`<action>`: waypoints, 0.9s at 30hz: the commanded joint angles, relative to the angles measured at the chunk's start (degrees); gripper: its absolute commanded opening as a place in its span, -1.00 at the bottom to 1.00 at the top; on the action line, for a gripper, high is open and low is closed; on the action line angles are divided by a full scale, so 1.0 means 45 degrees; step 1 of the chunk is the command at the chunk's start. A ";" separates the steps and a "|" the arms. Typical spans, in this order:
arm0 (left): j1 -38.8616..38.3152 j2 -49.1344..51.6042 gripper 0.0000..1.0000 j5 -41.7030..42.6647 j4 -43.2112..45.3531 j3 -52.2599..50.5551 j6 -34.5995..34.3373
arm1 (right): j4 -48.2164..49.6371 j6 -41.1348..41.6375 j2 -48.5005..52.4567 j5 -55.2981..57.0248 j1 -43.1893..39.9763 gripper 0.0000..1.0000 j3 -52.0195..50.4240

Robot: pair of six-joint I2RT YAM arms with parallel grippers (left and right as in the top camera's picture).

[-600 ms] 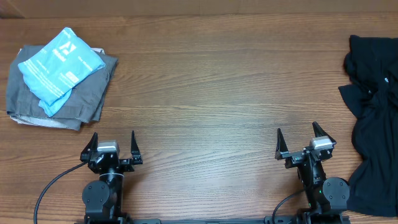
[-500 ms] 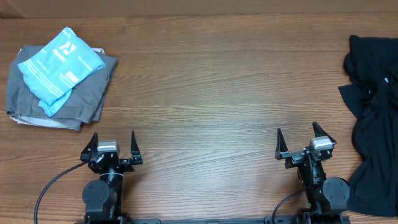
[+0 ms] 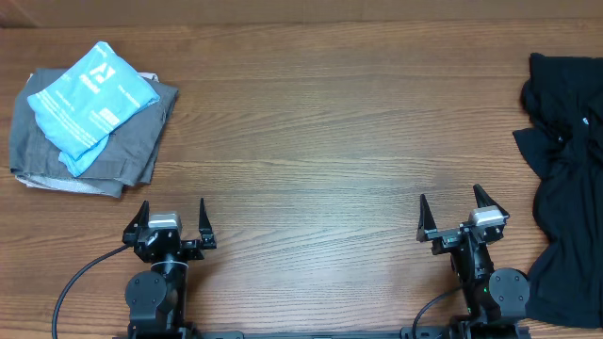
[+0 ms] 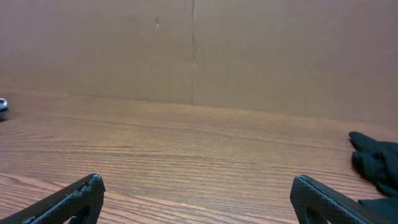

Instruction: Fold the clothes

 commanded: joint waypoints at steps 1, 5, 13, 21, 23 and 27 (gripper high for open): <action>0.0005 0.0010 1.00 -0.0121 0.0044 -0.0121 0.0243 | 0.0063 -0.0039 -0.0121 0.0121 -0.0058 1.00 -0.0131; 0.0005 -0.0005 1.00 -0.0121 0.0044 -0.0121 0.0243 | 0.0063 -0.0039 -0.0121 0.0121 -0.0058 1.00 -0.0131; 0.0005 -0.0151 1.00 -0.0121 0.0044 -0.0121 0.0243 | 0.0063 -0.0044 -0.0121 0.0121 -0.0058 1.00 -0.0131; 0.0005 -0.0151 1.00 -0.0121 0.0044 -0.0121 0.0243 | 0.0063 -0.0039 -0.0121 0.0121 -0.0058 1.00 -0.0131; 0.0005 -0.0151 1.00 -0.0121 0.0044 -0.0121 0.0243 | 0.0063 -0.0039 -0.0121 0.0121 -0.0058 1.00 -0.0131; 0.0005 -0.0151 0.99 -0.0121 0.0044 -0.0121 0.0243 | 0.0063 -0.0044 -0.0121 0.0117 -0.0058 1.00 -0.0131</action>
